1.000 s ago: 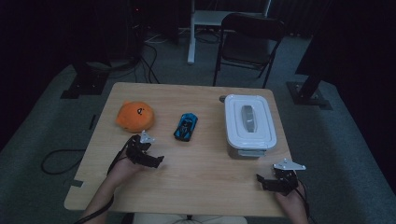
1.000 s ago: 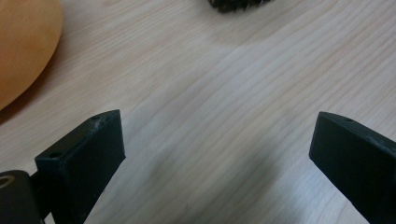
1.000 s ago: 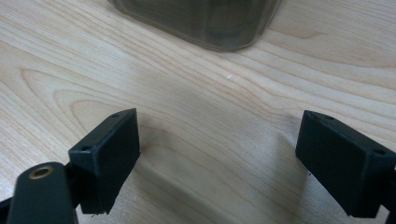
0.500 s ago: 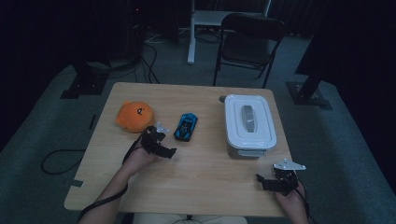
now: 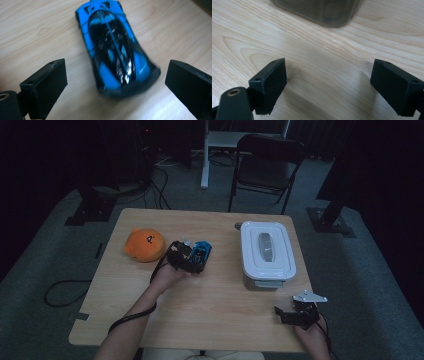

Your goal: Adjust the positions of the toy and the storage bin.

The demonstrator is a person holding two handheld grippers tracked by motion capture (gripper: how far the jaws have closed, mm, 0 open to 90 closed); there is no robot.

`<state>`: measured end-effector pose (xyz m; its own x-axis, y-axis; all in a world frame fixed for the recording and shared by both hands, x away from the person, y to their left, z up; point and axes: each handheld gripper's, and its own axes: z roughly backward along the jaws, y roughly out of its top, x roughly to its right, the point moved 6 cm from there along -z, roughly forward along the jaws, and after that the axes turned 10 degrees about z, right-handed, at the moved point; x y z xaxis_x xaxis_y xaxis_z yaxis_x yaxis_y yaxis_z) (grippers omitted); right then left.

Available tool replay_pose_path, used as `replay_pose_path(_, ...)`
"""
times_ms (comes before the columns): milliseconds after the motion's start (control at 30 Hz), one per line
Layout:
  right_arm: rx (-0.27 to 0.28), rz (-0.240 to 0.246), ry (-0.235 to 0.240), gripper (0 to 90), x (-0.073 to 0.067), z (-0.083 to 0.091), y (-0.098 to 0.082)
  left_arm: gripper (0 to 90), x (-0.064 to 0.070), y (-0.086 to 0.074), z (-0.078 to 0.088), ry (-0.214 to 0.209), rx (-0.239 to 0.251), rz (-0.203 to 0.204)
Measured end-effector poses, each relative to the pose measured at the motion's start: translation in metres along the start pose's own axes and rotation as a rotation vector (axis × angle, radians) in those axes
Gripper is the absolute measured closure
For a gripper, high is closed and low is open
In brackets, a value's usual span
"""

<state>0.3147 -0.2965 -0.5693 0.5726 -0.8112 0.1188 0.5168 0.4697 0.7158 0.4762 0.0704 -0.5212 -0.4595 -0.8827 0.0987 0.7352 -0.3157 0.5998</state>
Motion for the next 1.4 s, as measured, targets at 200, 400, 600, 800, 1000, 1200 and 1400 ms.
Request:
replay_pose_path(200,0.000,0.000,0.000,13.3,0.000,0.000,0.000,4.8,0.003,0.014,-0.018,0.033,-0.026,0.007)
replay_pose_path(400,0.000,0.000,0.000,13.2,0.000,0.000,0.000,5.5,0.003,0.023,-0.031,0.048,-0.047,0.050)
replay_pose_path(600,0.000,0.000,0.000,13.2,0.000,0.000,0.000,6.4,0.005,0.025,-0.043,0.083,-0.068,0.053)
replay_pose_path(800,0.000,0.000,0.000,13.2,0.000,0.000,0.000,9.6,0.007,0.024,-0.047,0.075,-0.067,0.062)
replay_pose_path(1000,0.000,0.000,0.000,13.2,0.000,0.000,0.000,14.5,0.006,0.024,-0.047,0.096,-0.054,0.071)
replay_pose_path(1200,0.000,-0.001,0.000,13.3,0.000,0.000,0.000,14.9,0.006,0.016,-0.056,0.102,-0.081,0.097)
replay_pose_path(1400,0.000,-0.002,-0.001,13.4,0.000,0.000,0.000,16.7,0.006,0.016,-0.056,0.104,-0.075,0.114)
